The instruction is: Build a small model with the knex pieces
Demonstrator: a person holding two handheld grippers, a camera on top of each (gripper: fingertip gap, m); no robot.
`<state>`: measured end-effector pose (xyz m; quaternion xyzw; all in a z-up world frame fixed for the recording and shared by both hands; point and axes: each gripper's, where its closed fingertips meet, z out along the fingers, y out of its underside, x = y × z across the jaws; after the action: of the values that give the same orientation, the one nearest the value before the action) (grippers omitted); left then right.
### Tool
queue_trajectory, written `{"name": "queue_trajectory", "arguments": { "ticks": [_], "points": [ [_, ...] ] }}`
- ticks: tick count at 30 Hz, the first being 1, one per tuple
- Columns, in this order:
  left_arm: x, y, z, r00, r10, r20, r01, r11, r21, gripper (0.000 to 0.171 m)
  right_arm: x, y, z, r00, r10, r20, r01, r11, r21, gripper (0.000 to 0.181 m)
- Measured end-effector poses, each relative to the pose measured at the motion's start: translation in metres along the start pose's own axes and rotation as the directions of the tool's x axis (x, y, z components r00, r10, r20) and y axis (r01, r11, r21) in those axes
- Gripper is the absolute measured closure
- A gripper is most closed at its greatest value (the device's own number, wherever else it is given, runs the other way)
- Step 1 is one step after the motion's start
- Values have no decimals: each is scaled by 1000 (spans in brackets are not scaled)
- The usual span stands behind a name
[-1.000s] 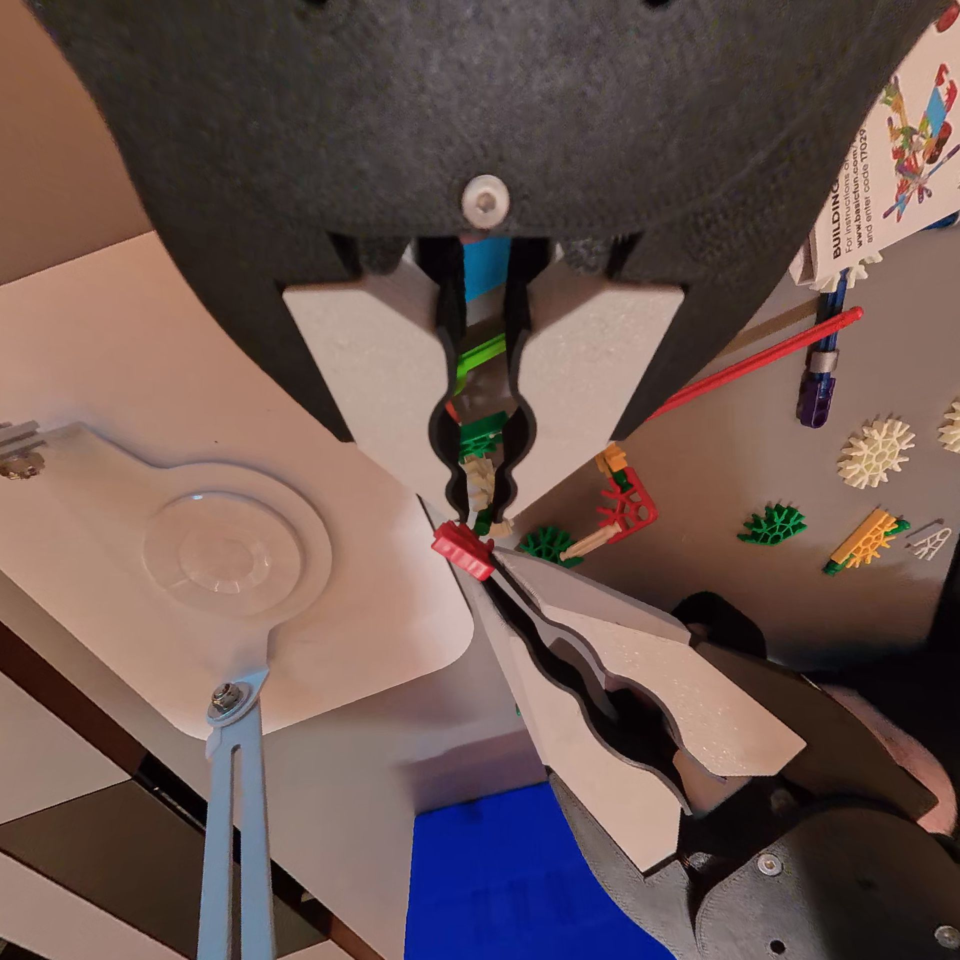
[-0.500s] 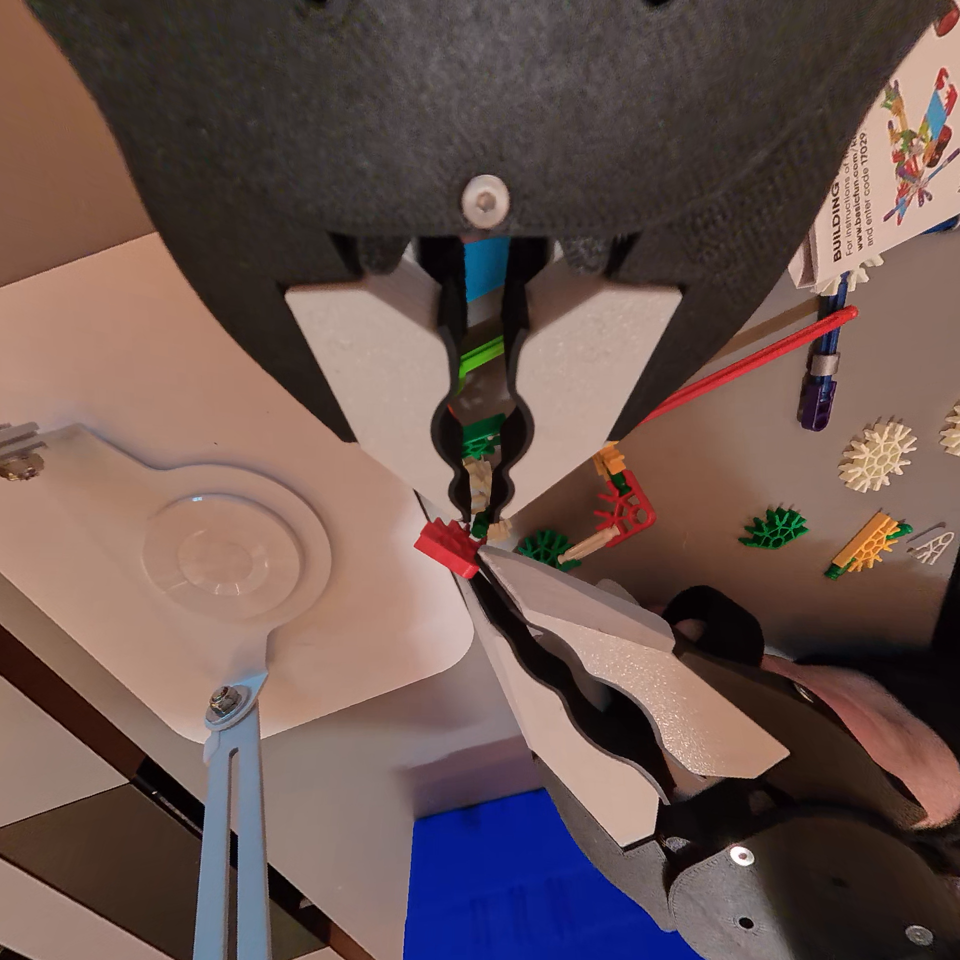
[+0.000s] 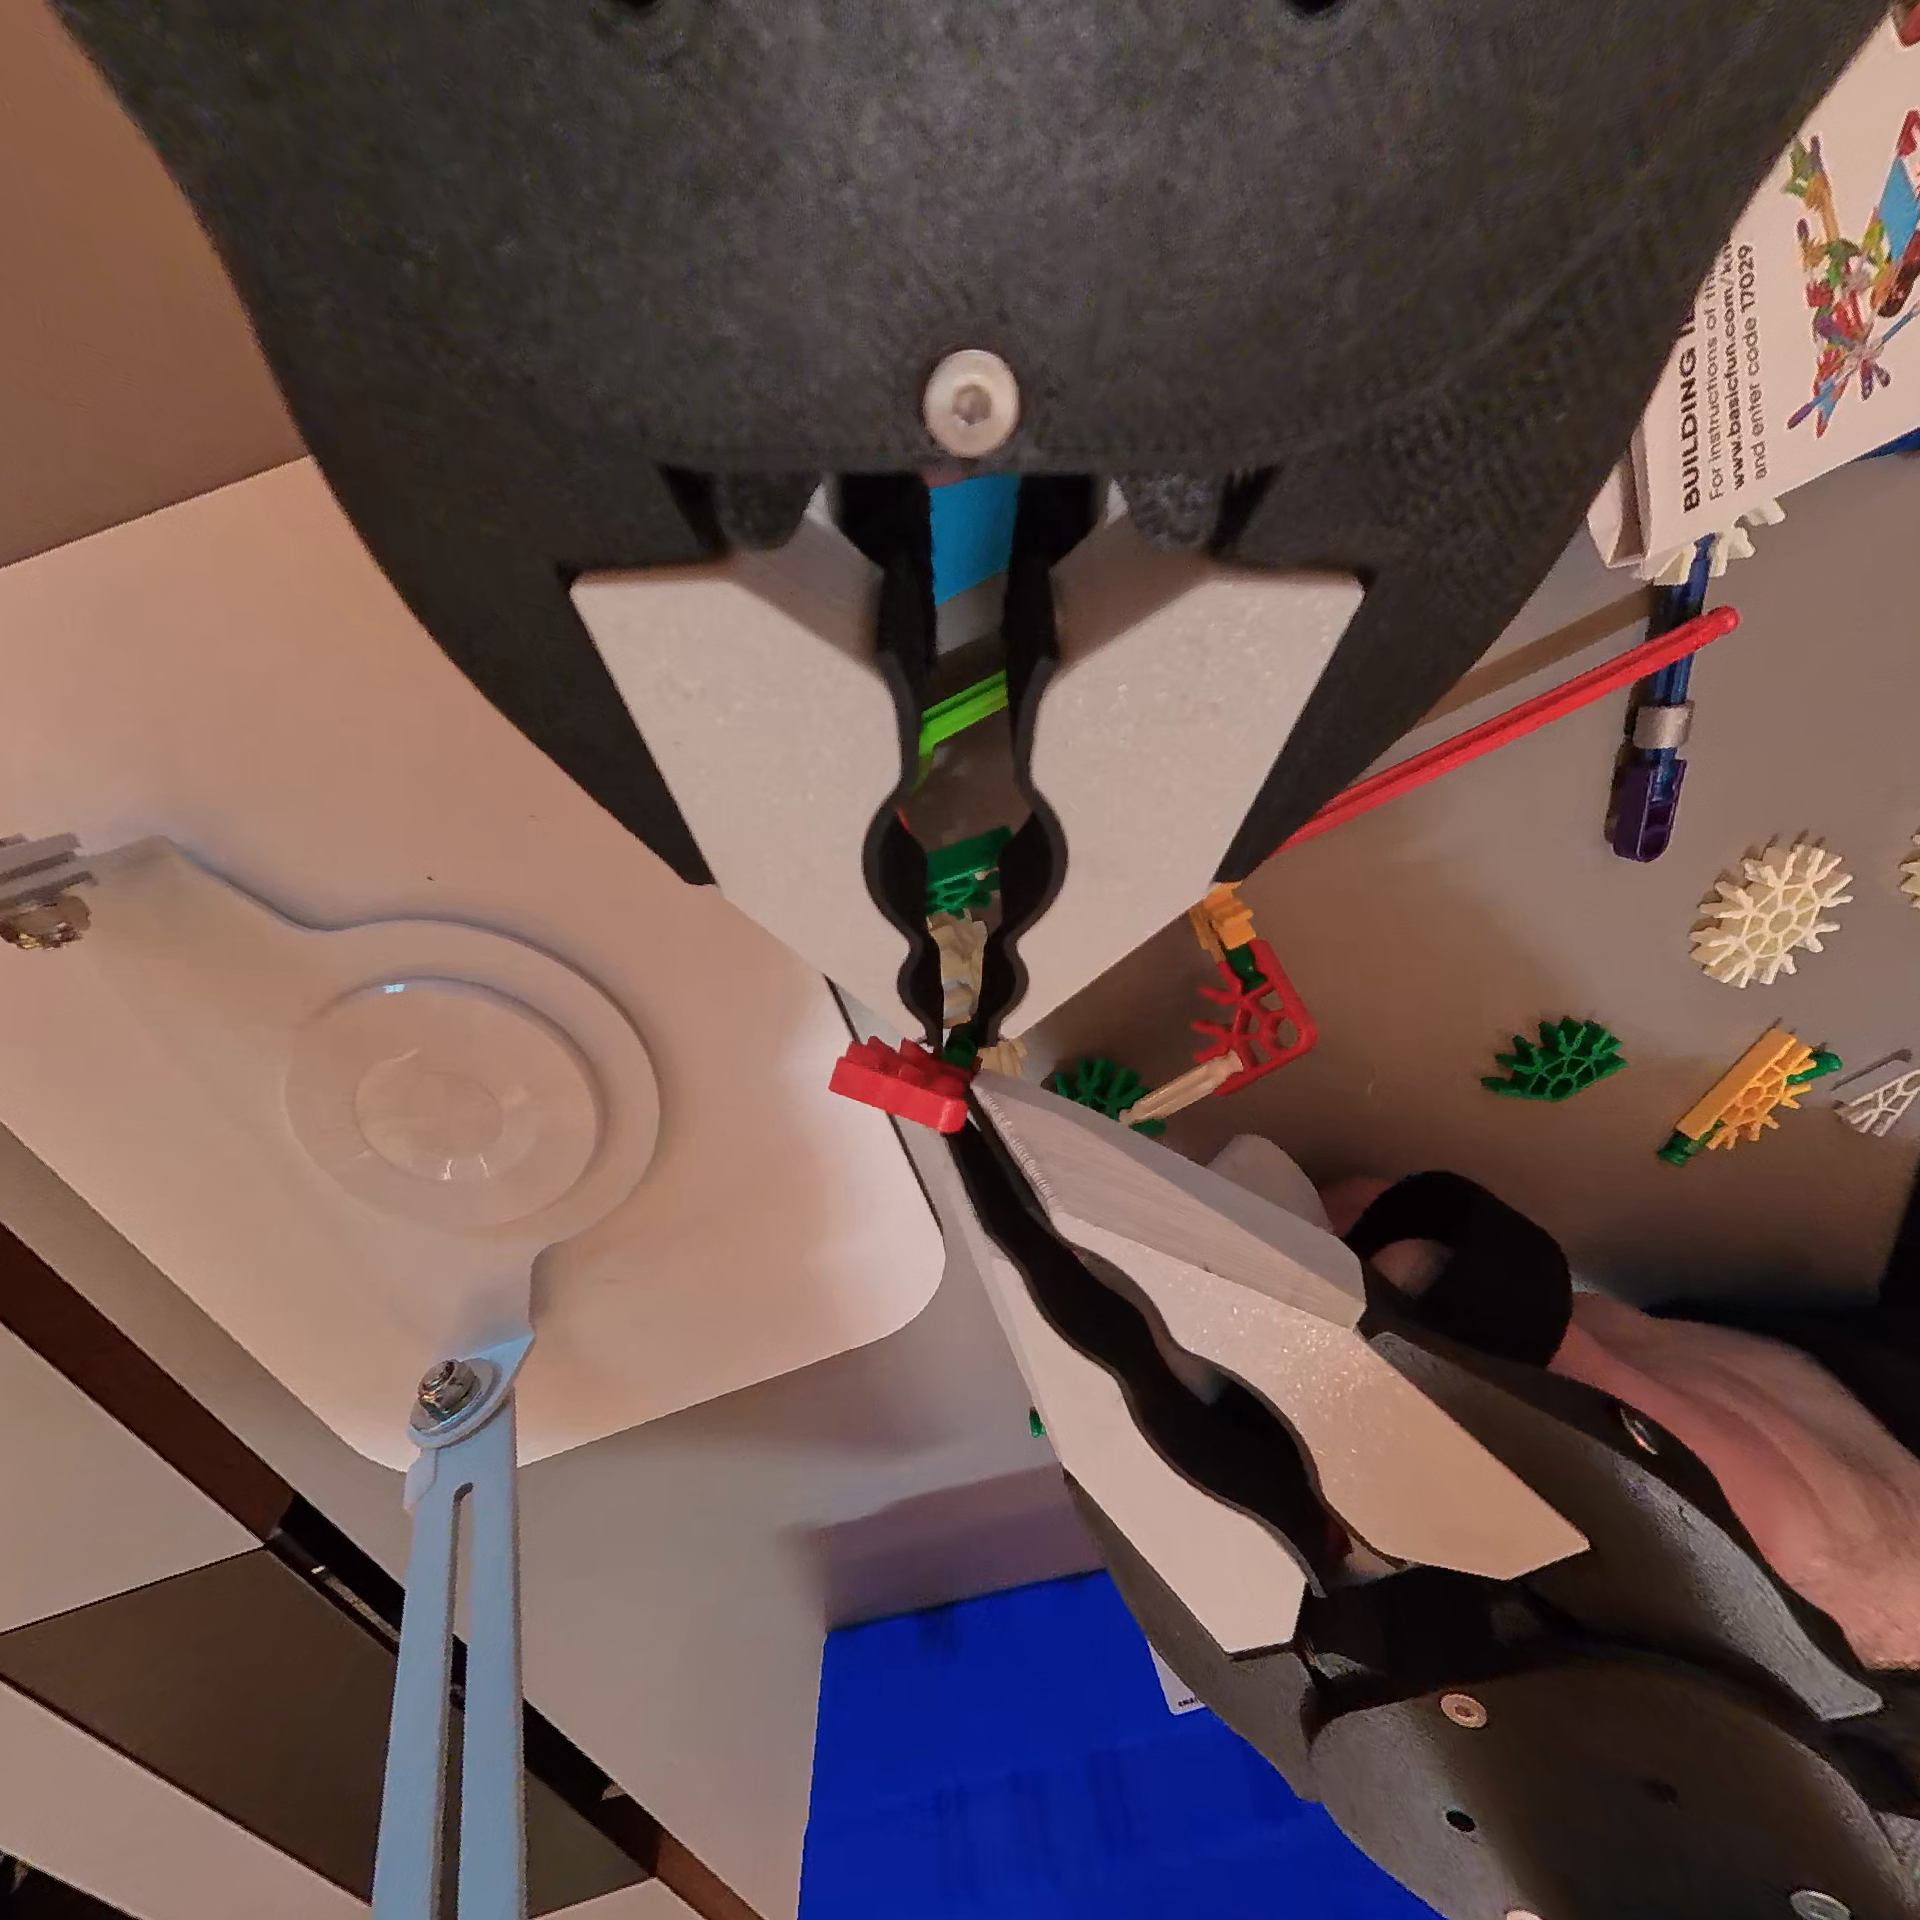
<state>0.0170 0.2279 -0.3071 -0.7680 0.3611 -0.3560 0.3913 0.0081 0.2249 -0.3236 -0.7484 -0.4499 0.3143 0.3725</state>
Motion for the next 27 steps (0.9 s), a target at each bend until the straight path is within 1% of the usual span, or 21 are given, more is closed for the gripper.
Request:
{"name": "queue_trajectory", "arguments": {
  "ticks": [9, 15, 17, 18, 21, 23, 27],
  "points": [
    [1, 4, -1, 998, -62, -33, 62, 998, -9, 166, -1, 0, 0, 999, -27, -18, 27, 1000, -2, 176],
    [0, 4, 0, 996, -79, -41, 79, 997, -9, 167, 0, 0, 1, 994, -58, -88, 54, 998, -40, 175],
    [0, 4, 0, 995, -91, -48, 91, 996, -8, 167, 3, 2, 2, 988, -48, -150, 36, 996, -82, 171],
    [1, 5, 0, 994, -95, -53, 95, 995, -10, 167, 4, 3, 3, 982, -39, -185, 20, 994, -104, 164],
    [0, 4, 0, 995, -91, -39, 90, 996, -5, 168, 3, 0, 4, 964, -12, -265, -22, 992, -125, 164],
    [-1, 4, 0, 994, -103, -42, 103, 995, -1, 168, 4, -1, 5, 954, 12, -300, -49, 992, -117, 164],
    [-4, 3, 0, 990, -132, -47, 133, 991, 20, 168, 5, -3, 8, 945, 94, -314, -119, 991, -61, 164]
  ]
}}
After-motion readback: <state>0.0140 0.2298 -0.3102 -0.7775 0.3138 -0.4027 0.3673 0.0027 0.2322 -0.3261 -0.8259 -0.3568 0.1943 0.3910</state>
